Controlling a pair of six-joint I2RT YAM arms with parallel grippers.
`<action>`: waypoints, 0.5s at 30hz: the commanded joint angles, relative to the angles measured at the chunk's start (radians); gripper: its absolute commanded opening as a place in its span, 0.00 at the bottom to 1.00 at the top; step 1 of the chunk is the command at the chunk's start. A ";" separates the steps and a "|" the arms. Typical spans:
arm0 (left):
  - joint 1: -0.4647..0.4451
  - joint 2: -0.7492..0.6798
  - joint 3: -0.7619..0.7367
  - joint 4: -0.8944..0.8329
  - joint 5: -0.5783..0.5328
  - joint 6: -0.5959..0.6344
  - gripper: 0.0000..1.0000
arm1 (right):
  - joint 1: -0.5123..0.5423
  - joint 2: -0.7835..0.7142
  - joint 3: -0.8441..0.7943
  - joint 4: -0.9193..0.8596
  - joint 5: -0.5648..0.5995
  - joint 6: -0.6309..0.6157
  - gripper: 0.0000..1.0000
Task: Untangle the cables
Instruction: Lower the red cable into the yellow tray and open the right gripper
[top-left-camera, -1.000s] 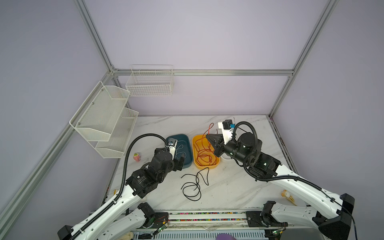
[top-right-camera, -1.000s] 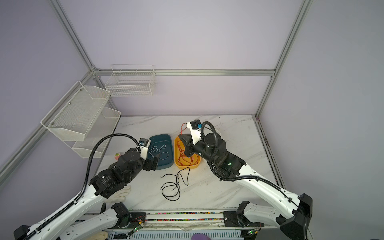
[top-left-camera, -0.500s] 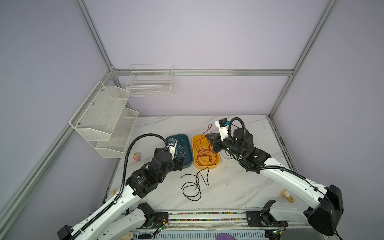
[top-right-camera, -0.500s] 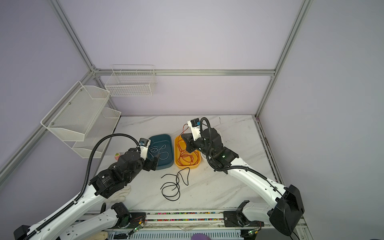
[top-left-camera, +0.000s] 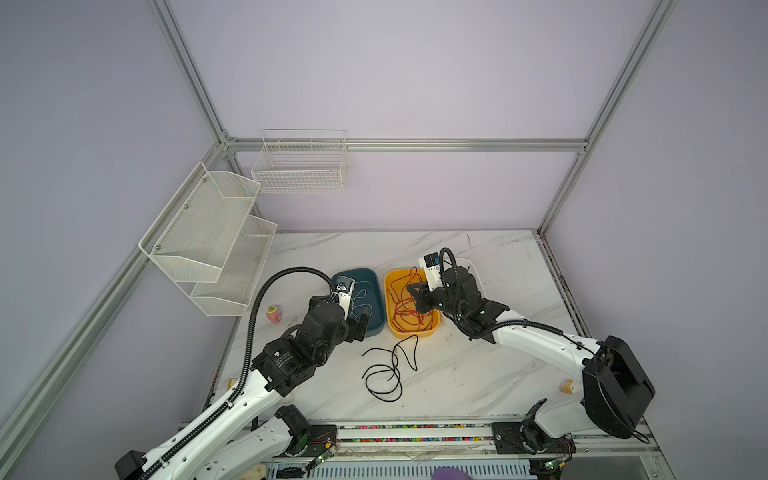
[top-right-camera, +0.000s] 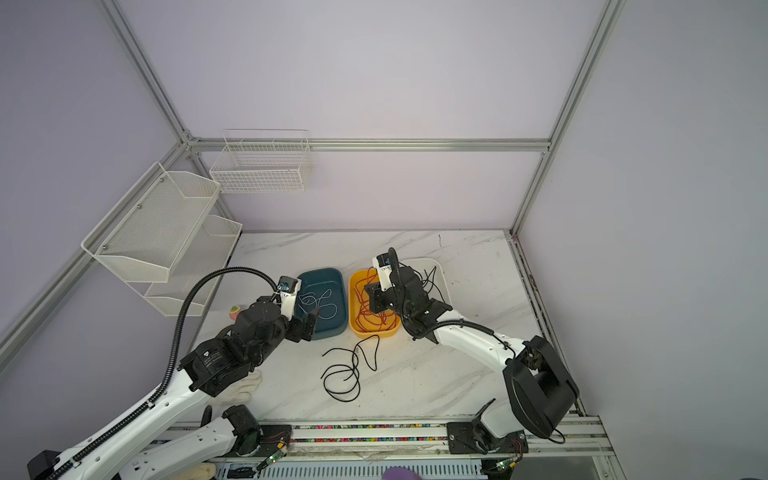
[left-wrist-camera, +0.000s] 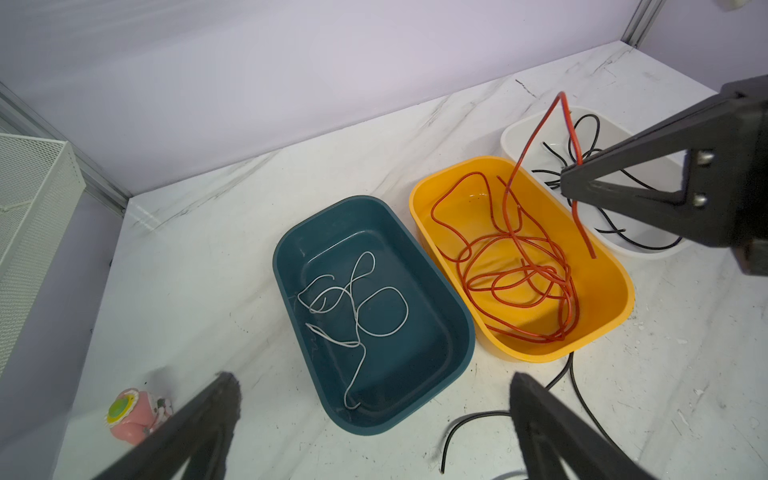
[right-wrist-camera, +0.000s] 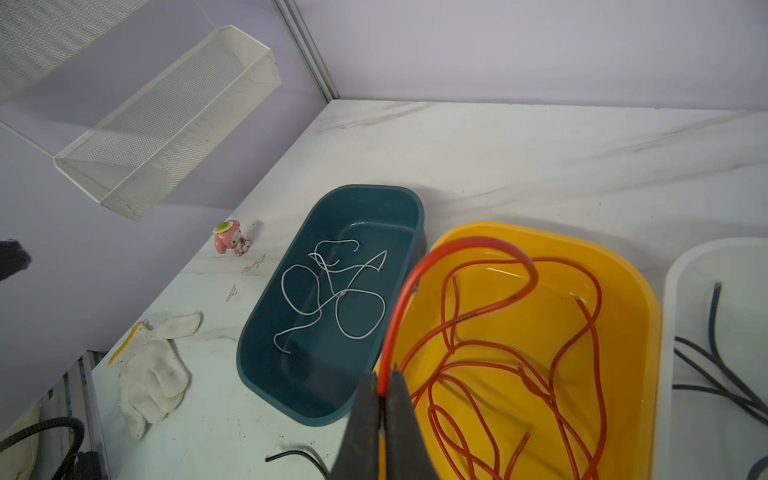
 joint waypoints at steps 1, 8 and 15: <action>0.005 -0.004 -0.027 0.032 -0.005 0.015 1.00 | -0.016 0.029 -0.019 0.071 0.034 0.041 0.00; 0.004 -0.004 -0.027 0.032 -0.003 0.015 1.00 | -0.026 0.120 -0.036 0.100 0.021 0.073 0.00; 0.005 -0.003 -0.026 0.032 -0.001 0.015 1.00 | -0.028 0.192 -0.043 0.105 0.032 0.083 0.00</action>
